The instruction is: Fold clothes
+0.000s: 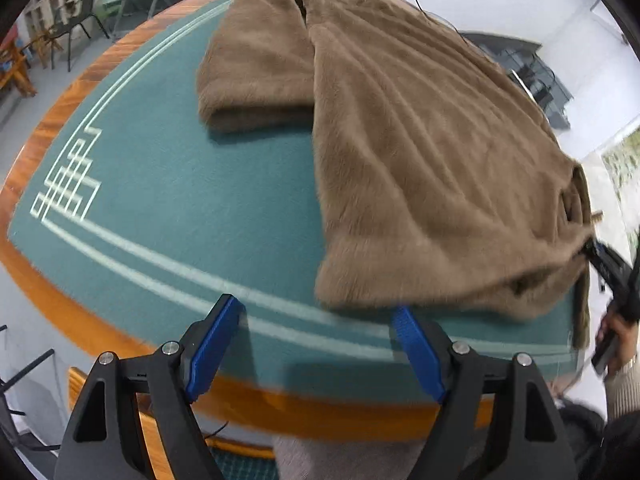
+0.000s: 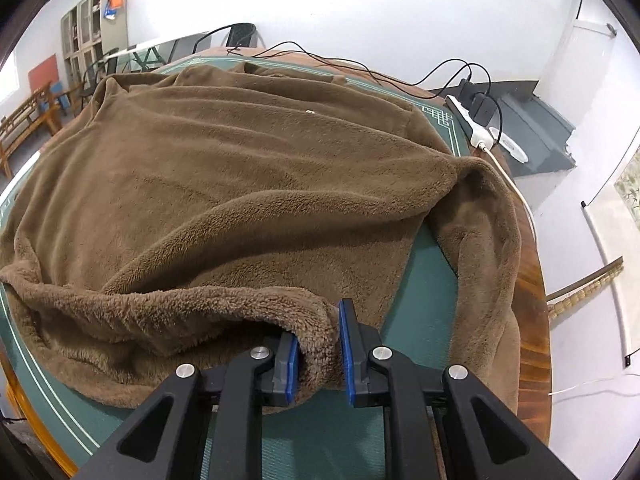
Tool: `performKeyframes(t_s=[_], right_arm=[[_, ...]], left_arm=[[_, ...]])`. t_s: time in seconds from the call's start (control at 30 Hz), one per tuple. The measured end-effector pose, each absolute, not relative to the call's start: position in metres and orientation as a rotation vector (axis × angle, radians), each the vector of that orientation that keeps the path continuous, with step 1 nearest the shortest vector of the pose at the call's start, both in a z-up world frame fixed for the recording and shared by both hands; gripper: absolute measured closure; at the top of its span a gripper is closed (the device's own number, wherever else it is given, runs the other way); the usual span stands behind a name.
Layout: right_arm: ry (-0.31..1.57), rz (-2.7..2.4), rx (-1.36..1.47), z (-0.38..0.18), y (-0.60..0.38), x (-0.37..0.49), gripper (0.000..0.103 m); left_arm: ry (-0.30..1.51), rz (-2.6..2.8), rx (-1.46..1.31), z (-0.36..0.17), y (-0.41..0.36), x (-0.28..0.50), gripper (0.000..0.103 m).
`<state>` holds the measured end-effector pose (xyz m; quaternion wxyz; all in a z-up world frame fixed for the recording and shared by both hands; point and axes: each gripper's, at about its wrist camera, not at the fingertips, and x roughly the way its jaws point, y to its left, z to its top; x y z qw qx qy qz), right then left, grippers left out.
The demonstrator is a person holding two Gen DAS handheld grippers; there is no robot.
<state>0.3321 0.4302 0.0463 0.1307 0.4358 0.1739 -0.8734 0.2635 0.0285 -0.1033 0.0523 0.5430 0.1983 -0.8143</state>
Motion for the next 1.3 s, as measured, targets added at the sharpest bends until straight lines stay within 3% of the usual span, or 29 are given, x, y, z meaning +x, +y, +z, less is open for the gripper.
performKeyframes(t_s=[0.23, 0.47, 0.77, 0.87, 0.9, 0.93, 1.07, 1.1, 1.13, 1.17, 1.2, 1.3], right_arm=[[0.593, -2.493, 1.218, 0.045, 0.426, 0.342, 0.086], [1.125, -2.342, 0.939, 0.030, 0.378, 0.380, 0.086], [1.635, -2.223, 0.716, -0.002, 0.353, 0.394, 0.085], [1.661, -2.183, 0.674, -0.001, 0.354, 0.403, 0.067], [1.656, -2.181, 0.670, 0.000, 0.355, 0.405, 0.050], [1.655, -2.179, 0.659, 0.001, 0.355, 0.408, 0.040], [1.613, -2.169, 0.700, 0.003, 0.356, 0.409, 0.040], [1.580, -2.175, 0.732, 0.005, 0.357, 0.406, 0.040], [1.526, -2.188, 0.780, 0.007, 0.360, 0.400, 0.053], [1.476, -2.200, 0.831, 0.010, 0.362, 0.393, 0.068], [1.435, -2.224, 0.875, 0.014, 0.365, 0.388, 0.092], [1.228, -2.382, 0.962, 0.046, 0.390, 0.367, 0.092]], left_arm=[[0.683, -2.449, 1.558, -0.101, 0.032, 0.236, 0.020], [0.601, -2.501, 1.546, -0.089, 0.042, 0.218, 0.020], [0.599, -2.495, 1.572, -0.094, 0.040, 0.211, 0.020], [0.611, -2.481, 1.586, -0.096, 0.037, 0.213, 0.020], [0.618, -2.476, 1.590, -0.098, 0.036, 0.213, 0.020], [0.622, -2.475, 1.590, -0.099, 0.036, 0.215, 0.020], [0.613, -2.474, 1.586, -0.101, 0.036, 0.218, 0.020], [0.604, -2.475, 1.584, -0.101, 0.037, 0.218, 0.020], [0.594, -2.475, 1.581, -0.101, 0.038, 0.218, 0.020], [0.584, -2.475, 1.578, -0.101, 0.039, 0.218, 0.020], [0.569, -2.472, 1.574, -0.101, 0.040, 0.217, 0.020], [0.519, -2.457, 1.541, -0.097, 0.041, 0.216, 0.020]])
